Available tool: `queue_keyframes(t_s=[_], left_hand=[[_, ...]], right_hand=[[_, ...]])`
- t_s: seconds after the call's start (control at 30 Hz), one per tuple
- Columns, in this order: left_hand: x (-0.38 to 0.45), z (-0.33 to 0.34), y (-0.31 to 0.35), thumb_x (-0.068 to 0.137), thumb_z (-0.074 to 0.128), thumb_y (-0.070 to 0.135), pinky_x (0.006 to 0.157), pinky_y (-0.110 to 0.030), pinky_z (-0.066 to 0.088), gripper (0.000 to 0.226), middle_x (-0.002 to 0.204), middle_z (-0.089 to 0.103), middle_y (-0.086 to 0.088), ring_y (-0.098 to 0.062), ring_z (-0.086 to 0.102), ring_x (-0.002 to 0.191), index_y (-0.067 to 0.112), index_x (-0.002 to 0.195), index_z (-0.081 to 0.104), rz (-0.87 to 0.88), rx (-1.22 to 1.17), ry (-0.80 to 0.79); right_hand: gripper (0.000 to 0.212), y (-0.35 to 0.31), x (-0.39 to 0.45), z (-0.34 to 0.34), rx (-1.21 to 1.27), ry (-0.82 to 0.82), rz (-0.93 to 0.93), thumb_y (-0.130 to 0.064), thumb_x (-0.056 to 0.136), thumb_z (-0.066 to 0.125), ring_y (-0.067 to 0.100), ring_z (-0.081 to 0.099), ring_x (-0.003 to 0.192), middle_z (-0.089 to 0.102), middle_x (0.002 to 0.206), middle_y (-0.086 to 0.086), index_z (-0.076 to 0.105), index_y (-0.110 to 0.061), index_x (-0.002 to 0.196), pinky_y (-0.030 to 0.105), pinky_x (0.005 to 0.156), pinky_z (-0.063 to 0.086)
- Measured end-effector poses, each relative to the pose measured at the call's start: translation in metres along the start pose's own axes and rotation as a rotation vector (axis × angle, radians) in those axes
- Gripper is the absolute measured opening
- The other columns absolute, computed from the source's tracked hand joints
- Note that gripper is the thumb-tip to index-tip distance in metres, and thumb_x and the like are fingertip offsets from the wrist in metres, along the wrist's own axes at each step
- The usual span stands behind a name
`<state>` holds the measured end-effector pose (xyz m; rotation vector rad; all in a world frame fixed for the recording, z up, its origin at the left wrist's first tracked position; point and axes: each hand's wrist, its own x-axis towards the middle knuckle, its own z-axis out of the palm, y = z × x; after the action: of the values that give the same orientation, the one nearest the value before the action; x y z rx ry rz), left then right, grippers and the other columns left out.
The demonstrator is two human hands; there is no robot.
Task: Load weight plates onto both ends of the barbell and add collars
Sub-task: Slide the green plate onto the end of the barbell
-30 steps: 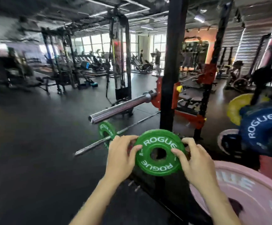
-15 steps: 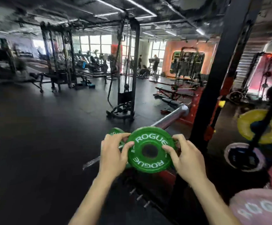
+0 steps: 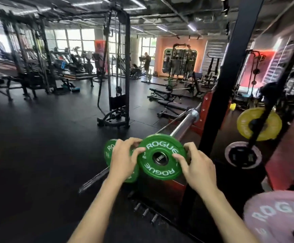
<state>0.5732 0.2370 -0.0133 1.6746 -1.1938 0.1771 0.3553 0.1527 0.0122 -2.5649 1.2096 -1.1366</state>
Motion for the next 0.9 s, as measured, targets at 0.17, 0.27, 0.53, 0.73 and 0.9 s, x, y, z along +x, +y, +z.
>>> queue_keyframes(t_s=[0.17, 0.27, 0.53, 0.73, 0.9], left_hand=[[0.009, 0.004, -0.012, 0.088, 0.071, 0.035, 0.082, -0.008, 0.035, 0.02, 0.089, 0.063, 0.015, 0.004, 0.046, 0.097, 0.033, 0.107, 0.068, 0.053, -0.065, -0.037], [0.018, 0.007, -0.018, 0.087, 0.072, 0.033, 0.08, -0.008, 0.035, 0.022, 0.087, 0.06, 0.017, -0.001, 0.047, 0.09, 0.028, 0.109, 0.07, 0.087, -0.09, -0.074], [0.048, 0.02, -0.048, 0.088, 0.068, 0.043, 0.082, -0.033, 0.041, 0.024, 0.087, 0.053, 0.025, -0.016, 0.05, 0.088, 0.034, 0.11, 0.067, 0.288, -0.203, -0.191], [0.059, 0.028, -0.057, 0.09, 0.061, 0.044, 0.078, -0.034, 0.035, 0.03, 0.095, 0.068, 0.013, -0.016, 0.049, 0.086, 0.024, 0.111, 0.07, 0.459, -0.251, -0.144], [0.062, 0.029, -0.061, 0.091, 0.063, 0.042, 0.079, -0.033, 0.034, 0.029, 0.095, 0.068, 0.011, -0.017, 0.051, 0.082, 0.024, 0.112, 0.069, 0.495, -0.273, -0.187]], right_hand=[[0.036, -0.006, -0.002, 0.005, -0.006, 0.114, -0.012, -0.056, 0.087, 0.057, 0.018, 0.062, 0.07, 0.045, 0.073, -0.019, 0.054, -0.024, 0.101, 0.029, 0.054, 0.039], [0.037, -0.014, -0.008, 0.008, -0.04, 0.156, 0.007, -0.055, 0.087, 0.058, 0.02, 0.062, 0.064, 0.044, 0.073, -0.02, 0.055, -0.021, 0.1, 0.028, 0.05, 0.039], [0.039, -0.029, -0.022, 0.032, -0.142, 0.34, 0.163, -0.054, 0.088, 0.057, 0.025, 0.063, 0.068, 0.061, 0.079, -0.007, 0.055, -0.021, 0.108, 0.037, 0.055, 0.05], [0.036, -0.043, -0.031, 0.047, -0.254, 0.417, 0.305, -0.046, 0.088, 0.059, 0.02, 0.06, 0.066, 0.062, 0.081, -0.006, 0.055, -0.019, 0.111, 0.025, 0.056, 0.035], [0.039, -0.047, -0.033, 0.055, -0.248, 0.446, 0.392, -0.046, 0.09, 0.059, 0.022, 0.062, 0.071, 0.067, 0.092, -0.002, 0.056, -0.018, 0.117, 0.03, 0.057, 0.043]])
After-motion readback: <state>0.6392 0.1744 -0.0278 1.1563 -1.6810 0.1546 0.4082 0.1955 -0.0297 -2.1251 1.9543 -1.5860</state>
